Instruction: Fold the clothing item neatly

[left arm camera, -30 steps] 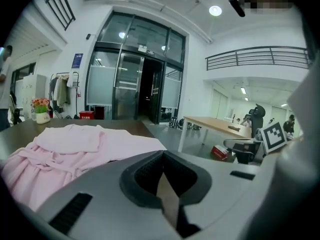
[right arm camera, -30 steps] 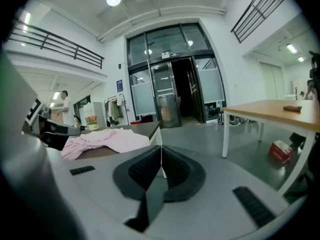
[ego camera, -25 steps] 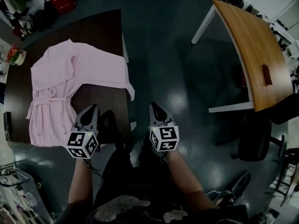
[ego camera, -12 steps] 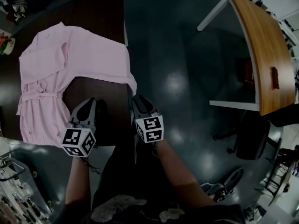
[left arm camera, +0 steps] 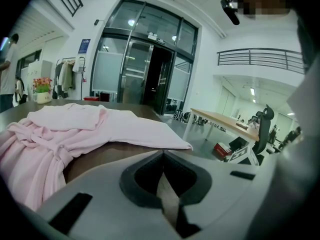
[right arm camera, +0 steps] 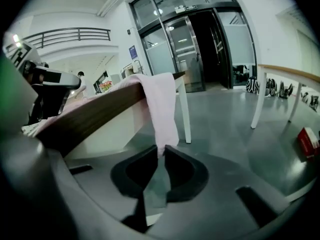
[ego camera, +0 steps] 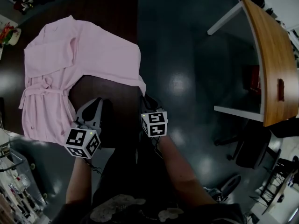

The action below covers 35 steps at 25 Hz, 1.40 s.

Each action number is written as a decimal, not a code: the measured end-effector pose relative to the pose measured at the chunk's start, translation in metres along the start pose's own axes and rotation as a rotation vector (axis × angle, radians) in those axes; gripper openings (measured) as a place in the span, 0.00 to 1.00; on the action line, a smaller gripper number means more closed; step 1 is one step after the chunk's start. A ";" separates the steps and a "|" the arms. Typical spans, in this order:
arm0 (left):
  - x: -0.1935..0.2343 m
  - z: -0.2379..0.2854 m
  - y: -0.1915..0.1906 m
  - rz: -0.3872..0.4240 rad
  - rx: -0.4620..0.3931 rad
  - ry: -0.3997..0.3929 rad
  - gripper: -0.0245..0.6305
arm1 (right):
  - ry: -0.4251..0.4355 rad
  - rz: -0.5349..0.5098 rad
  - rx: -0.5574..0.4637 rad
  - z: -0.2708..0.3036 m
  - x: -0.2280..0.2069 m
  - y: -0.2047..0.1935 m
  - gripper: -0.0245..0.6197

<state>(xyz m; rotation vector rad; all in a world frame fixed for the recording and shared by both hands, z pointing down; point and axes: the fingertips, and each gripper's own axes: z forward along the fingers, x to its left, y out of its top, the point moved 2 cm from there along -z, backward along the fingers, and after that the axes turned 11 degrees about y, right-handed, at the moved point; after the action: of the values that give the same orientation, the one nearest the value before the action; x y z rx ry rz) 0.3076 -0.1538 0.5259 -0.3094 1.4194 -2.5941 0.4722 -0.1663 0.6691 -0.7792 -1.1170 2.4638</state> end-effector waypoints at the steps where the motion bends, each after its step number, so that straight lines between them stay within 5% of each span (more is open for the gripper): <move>1: 0.000 -0.001 0.001 0.001 -0.001 0.004 0.05 | -0.007 -0.006 0.003 -0.002 -0.002 0.001 0.08; 12: 0.002 -0.051 0.030 0.008 -0.077 0.096 0.05 | -0.142 -0.033 -0.143 -0.092 -0.018 0.069 0.06; 21: 0.031 -0.098 0.044 -0.033 -0.163 0.190 0.05 | -0.117 -0.201 -0.274 -0.122 0.021 0.168 0.06; 35: 0.174 -0.160 0.054 -0.059 -0.252 0.157 0.05 | -0.203 -0.271 -0.348 -0.086 0.142 0.244 0.06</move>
<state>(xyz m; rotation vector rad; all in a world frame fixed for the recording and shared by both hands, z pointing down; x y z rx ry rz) 0.1005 -0.0960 0.4135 -0.1845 1.8236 -2.5337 0.3942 -0.2012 0.3869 -0.4329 -1.6375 2.1848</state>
